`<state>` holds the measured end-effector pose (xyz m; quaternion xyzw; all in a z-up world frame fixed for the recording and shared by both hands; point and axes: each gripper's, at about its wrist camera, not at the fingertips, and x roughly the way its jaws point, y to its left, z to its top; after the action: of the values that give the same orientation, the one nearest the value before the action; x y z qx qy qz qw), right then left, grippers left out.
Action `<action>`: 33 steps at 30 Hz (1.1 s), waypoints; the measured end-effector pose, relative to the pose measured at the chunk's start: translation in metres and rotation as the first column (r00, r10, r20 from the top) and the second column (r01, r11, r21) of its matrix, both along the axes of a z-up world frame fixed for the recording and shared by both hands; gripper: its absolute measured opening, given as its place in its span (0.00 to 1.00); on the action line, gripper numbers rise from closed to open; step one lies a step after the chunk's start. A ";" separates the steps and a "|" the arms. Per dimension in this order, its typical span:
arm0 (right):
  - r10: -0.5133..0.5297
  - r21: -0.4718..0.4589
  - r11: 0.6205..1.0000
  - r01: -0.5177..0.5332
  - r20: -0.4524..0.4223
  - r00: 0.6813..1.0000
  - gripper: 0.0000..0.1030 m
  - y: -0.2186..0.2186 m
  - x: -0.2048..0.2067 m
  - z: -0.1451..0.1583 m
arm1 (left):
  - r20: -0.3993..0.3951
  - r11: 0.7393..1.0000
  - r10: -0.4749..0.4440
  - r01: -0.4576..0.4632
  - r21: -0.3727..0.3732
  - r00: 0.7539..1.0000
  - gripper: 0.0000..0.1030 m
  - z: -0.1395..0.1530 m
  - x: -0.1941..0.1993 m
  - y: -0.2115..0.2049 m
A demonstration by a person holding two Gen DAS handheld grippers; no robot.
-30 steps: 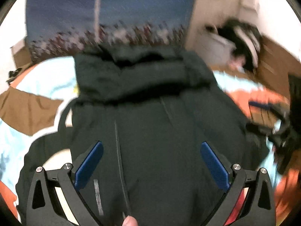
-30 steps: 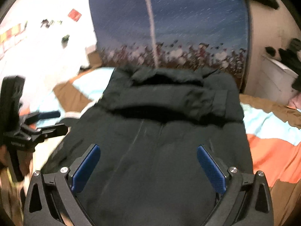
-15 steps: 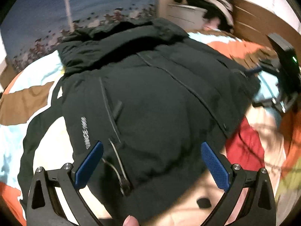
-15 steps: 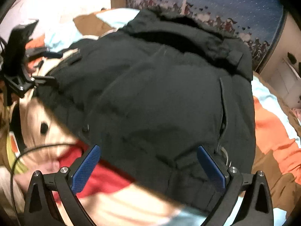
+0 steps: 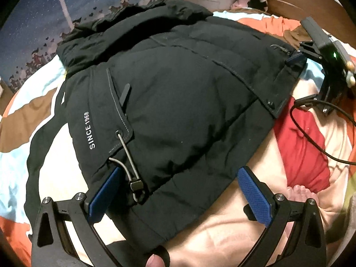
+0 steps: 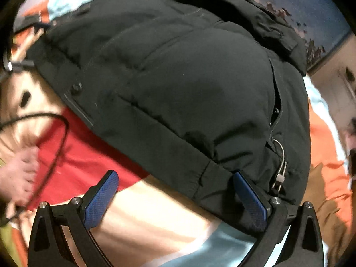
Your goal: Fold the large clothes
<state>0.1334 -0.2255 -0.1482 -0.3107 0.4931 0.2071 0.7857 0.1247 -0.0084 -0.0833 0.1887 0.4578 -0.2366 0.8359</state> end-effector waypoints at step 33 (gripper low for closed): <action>-0.189 0.085 0.981 0.172 0.249 0.950 0.99 0.005 0.020 0.009 | 0.047 0.981 0.059 -0.067 0.183 0.997 0.99 -0.030 0.010 -0.001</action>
<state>0.1532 -0.2209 -0.1390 -0.2636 0.4072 0.1079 0.8678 0.1344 -0.0097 -0.1128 0.2555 0.4660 -0.1627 0.8313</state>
